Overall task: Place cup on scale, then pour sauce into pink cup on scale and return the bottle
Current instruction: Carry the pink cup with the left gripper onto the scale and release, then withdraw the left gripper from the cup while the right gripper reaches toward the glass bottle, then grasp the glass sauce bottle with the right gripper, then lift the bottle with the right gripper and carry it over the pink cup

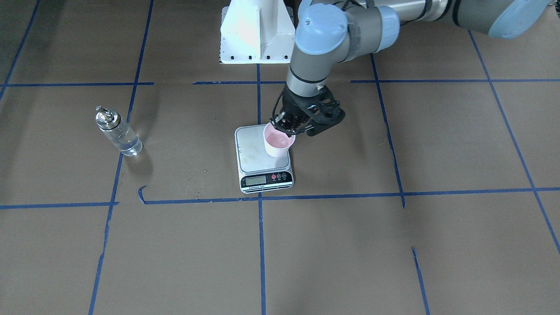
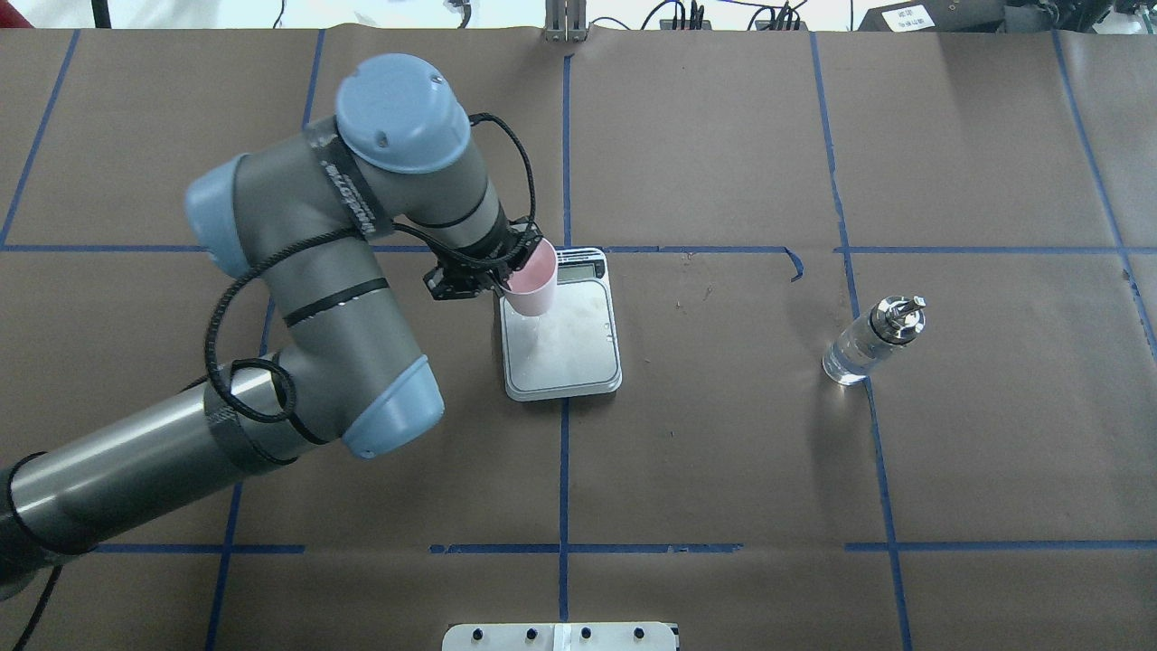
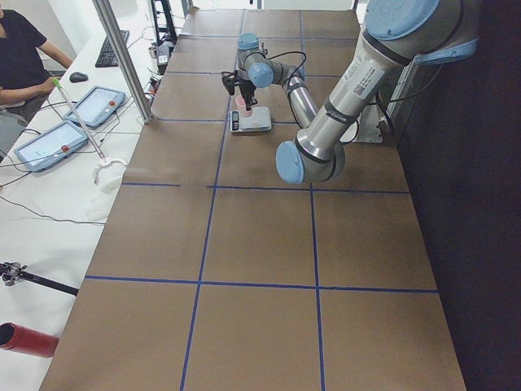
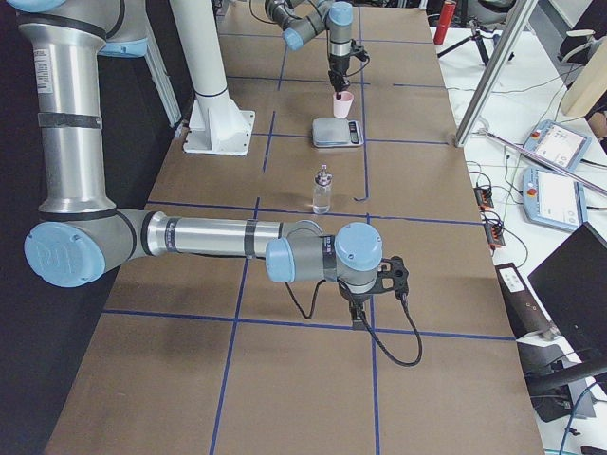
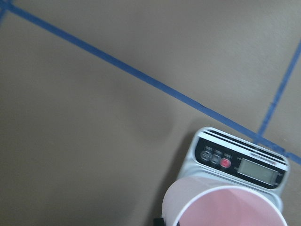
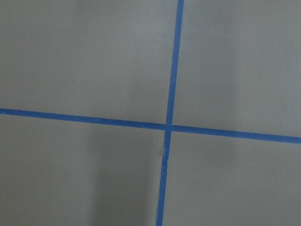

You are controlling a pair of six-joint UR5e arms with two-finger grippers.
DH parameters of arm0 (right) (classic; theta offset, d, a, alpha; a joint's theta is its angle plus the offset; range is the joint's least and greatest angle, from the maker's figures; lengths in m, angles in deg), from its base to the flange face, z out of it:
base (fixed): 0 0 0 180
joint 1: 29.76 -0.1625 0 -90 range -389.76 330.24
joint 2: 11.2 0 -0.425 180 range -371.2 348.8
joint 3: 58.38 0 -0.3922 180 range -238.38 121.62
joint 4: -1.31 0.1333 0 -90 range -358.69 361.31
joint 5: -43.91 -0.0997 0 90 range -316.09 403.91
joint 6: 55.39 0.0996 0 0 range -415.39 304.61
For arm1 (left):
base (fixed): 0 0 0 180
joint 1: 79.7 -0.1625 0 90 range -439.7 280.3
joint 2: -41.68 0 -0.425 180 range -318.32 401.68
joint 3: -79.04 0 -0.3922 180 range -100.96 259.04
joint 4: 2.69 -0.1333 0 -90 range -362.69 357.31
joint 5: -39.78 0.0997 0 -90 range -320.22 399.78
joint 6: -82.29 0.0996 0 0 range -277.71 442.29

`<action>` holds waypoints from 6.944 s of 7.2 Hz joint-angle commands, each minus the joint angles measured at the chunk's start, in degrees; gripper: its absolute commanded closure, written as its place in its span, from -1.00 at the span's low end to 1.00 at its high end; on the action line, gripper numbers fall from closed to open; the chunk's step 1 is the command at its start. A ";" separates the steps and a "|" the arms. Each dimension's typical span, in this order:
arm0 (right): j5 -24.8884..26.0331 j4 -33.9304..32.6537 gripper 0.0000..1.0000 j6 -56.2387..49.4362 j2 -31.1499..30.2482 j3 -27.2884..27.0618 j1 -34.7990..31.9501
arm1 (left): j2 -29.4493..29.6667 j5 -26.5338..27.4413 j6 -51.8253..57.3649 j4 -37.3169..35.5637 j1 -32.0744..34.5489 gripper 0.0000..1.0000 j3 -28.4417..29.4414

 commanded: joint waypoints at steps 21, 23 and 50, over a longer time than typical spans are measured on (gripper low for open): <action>85.73 31.15 -1.00 82.03 -17.71 -32.21 80.07 | -29.77 -5.99 71.24 -6.57 28.89 -1.00 -20.17; 90.16 31.36 -1.00 79.47 -14.46 -28.14 80.16 | -31.90 -6.17 80.08 -6.30 32.92 -1.00 -19.56; 112.11 -6.97 1.00 17.84 23.14 -16.01 79.00 | -40.96 -13.11 105.41 5.21 46.03 -1.00 -8.92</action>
